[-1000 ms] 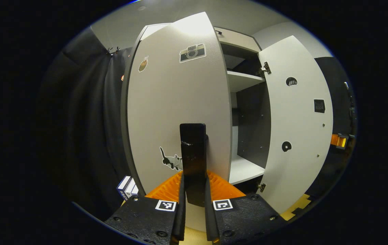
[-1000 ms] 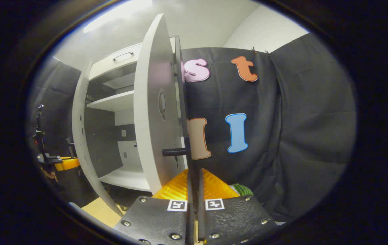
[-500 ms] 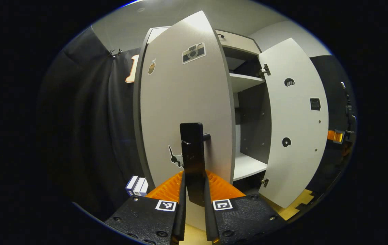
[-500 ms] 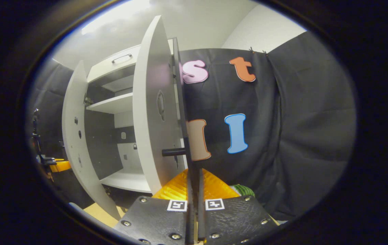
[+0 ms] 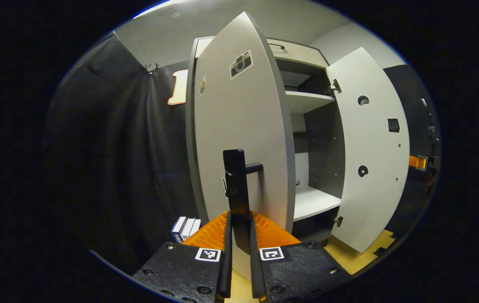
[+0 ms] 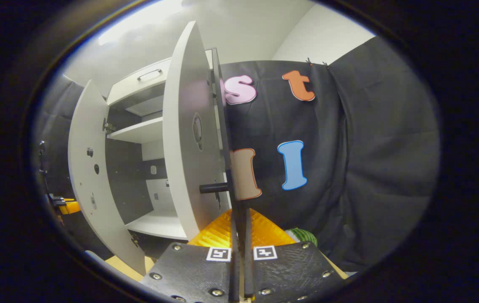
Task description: Open the right door of the double-door shoe cabinet with the right hand, and open the left door with the left hand.
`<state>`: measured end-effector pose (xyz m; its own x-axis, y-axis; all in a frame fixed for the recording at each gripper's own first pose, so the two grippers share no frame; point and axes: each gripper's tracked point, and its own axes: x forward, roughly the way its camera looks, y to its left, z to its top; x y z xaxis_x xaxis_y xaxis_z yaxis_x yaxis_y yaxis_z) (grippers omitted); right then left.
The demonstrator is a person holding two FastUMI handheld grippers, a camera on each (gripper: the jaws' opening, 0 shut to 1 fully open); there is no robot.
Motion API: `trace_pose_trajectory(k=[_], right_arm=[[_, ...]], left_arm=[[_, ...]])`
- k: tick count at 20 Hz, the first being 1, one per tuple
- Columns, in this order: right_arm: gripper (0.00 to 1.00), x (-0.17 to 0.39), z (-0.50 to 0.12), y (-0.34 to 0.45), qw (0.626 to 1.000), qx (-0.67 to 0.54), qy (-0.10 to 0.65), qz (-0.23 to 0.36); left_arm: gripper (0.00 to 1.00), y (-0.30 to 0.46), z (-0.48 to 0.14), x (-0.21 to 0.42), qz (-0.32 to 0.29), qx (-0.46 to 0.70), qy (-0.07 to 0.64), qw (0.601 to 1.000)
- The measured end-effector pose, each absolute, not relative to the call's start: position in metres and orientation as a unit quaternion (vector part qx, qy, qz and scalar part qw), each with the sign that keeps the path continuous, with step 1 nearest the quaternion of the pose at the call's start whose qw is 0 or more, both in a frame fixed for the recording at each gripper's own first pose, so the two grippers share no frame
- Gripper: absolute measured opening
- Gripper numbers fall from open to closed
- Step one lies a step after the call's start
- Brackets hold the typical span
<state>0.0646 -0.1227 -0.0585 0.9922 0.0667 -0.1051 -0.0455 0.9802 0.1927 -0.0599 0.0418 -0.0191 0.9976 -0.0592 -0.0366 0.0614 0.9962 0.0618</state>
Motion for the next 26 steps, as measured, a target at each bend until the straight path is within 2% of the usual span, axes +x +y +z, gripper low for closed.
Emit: trace_pose_trajectory(k=[5, 9, 13, 16, 26], right_arm=[[0.05, 0.065, -0.058, -0.123, 0.993, 0.102, 0.054, 0.028], [0.05, 0.065, -0.058, -0.123, 0.993, 0.103, 0.053, 0.026], [0.05, 0.065, -0.058, -0.123, 0.993, 0.102, 0.053, 0.024], [0.05, 0.065, -0.058, -0.124, 0.993, 0.100, 0.053, 0.023], [0.05, 0.065, -0.059, -0.124, 0.994, 0.093, 0.055, 0.021]], left_arm=[[0.16, 0.065, -0.020, -0.066, 0.004, 0.065, 0.021, 0.998], [0.11, 0.082, -0.019, -0.069, 0.018, 0.044, 0.022, 0.999], [0.07, 0.115, -0.022, -0.072, 0.061, 0.068, 0.029, 0.995], [0.03, 0.120, -0.019, -0.070, 0.057, 0.016, 0.022, 0.998], [0.02, 0.143, -0.021, -0.071, 0.024, -0.005, 0.014, 1.000]])
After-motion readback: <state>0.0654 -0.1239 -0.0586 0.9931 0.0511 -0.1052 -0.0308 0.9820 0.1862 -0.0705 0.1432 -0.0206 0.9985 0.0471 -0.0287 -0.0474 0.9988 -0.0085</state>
